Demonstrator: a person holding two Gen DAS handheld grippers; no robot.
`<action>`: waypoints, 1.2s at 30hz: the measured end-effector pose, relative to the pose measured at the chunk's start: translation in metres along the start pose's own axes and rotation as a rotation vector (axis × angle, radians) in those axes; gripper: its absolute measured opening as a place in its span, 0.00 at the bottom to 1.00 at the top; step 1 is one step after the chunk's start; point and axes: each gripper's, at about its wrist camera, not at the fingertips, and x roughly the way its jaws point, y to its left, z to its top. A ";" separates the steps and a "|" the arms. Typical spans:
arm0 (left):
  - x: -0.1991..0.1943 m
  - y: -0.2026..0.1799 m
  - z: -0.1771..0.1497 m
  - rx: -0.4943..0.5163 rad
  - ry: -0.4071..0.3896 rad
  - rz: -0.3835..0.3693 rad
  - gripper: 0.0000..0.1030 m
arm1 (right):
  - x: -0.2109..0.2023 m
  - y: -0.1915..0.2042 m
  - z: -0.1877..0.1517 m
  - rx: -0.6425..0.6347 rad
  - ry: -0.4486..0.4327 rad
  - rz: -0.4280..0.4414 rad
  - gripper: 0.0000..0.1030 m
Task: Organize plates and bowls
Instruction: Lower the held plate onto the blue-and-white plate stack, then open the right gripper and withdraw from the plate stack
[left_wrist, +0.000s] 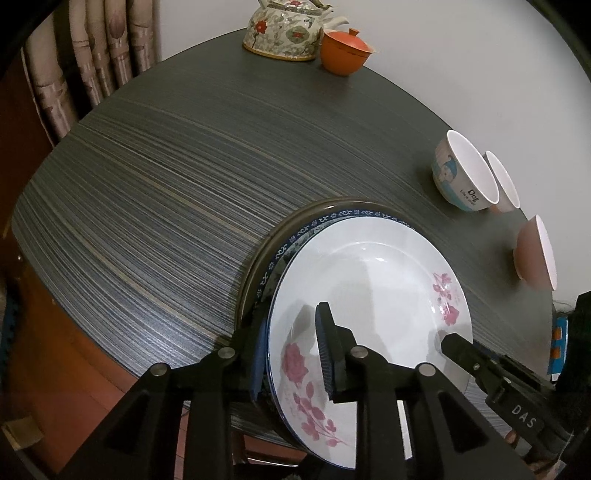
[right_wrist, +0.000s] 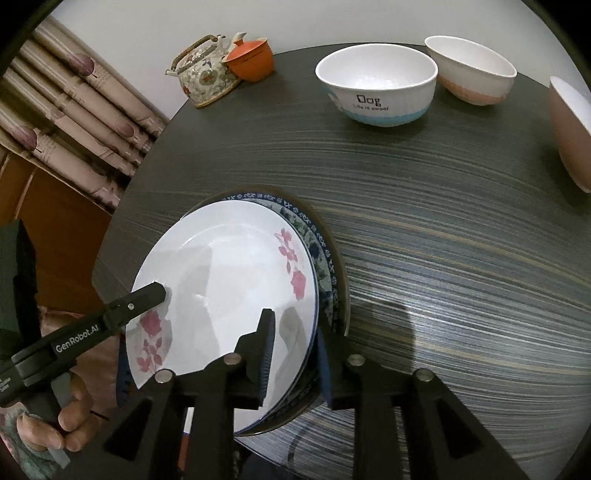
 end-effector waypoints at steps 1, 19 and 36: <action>0.000 -0.001 0.000 0.005 -0.004 0.006 0.24 | 0.000 0.000 0.001 -0.002 -0.001 -0.005 0.24; -0.037 -0.025 -0.007 0.132 -0.230 0.052 0.51 | -0.053 0.017 0.001 -0.087 -0.179 -0.172 0.31; -0.051 -0.082 -0.018 0.263 -0.283 0.150 0.54 | -0.113 -0.094 -0.024 0.146 -0.213 -0.166 0.31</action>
